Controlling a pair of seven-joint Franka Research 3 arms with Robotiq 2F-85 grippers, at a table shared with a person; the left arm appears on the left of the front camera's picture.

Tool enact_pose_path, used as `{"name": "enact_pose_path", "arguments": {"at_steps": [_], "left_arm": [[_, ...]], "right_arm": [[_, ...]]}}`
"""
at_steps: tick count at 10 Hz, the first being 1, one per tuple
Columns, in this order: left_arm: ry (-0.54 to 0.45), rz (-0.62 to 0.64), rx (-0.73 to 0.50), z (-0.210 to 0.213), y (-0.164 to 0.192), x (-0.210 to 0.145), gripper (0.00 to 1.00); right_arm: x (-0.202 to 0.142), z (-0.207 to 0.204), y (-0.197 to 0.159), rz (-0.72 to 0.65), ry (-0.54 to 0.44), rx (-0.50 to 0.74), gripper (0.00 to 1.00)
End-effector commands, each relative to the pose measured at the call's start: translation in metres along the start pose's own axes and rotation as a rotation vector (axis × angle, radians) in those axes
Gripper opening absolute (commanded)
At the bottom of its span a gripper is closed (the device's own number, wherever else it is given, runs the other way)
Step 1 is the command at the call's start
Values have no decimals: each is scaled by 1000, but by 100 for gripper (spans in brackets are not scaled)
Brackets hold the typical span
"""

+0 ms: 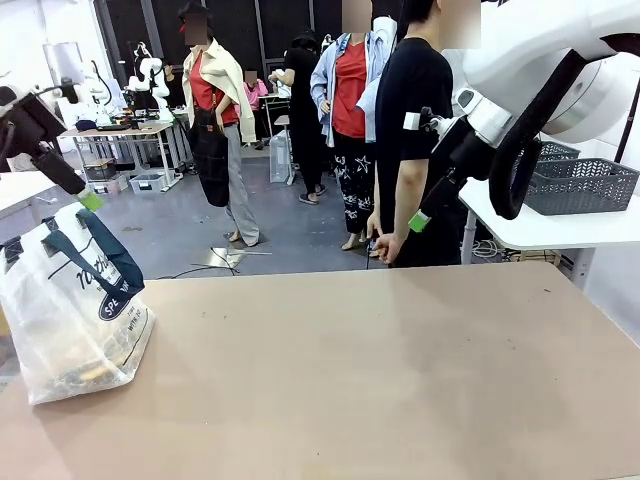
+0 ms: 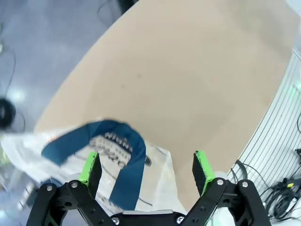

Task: Transfer purchased items from the store into the shopping bag.
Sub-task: Move the Reusable shopping bag to the right side of the table.

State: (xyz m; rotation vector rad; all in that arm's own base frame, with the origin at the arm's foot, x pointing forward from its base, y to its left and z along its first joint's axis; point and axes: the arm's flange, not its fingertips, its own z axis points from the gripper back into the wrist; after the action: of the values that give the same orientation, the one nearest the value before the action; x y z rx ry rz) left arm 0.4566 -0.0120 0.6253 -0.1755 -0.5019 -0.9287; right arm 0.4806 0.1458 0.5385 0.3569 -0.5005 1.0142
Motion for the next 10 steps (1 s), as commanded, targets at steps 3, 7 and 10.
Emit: {"name": "enact_pose_path", "arguments": {"at_steps": [3, 7, 10], "left_arm": [[-203, -220, -139, -15, -3, -8, 100], [-211, -316, -223, -32, 1, -8, 100], [-196, -318, -250, -41, 3, -6, 100]], "right_arm": [[3, 0, 1, -16, 1, 1, 100], [3, 0, 1, -16, 1, 1, 100], [3, 0, 1, -16, 1, 1, 100]]}}
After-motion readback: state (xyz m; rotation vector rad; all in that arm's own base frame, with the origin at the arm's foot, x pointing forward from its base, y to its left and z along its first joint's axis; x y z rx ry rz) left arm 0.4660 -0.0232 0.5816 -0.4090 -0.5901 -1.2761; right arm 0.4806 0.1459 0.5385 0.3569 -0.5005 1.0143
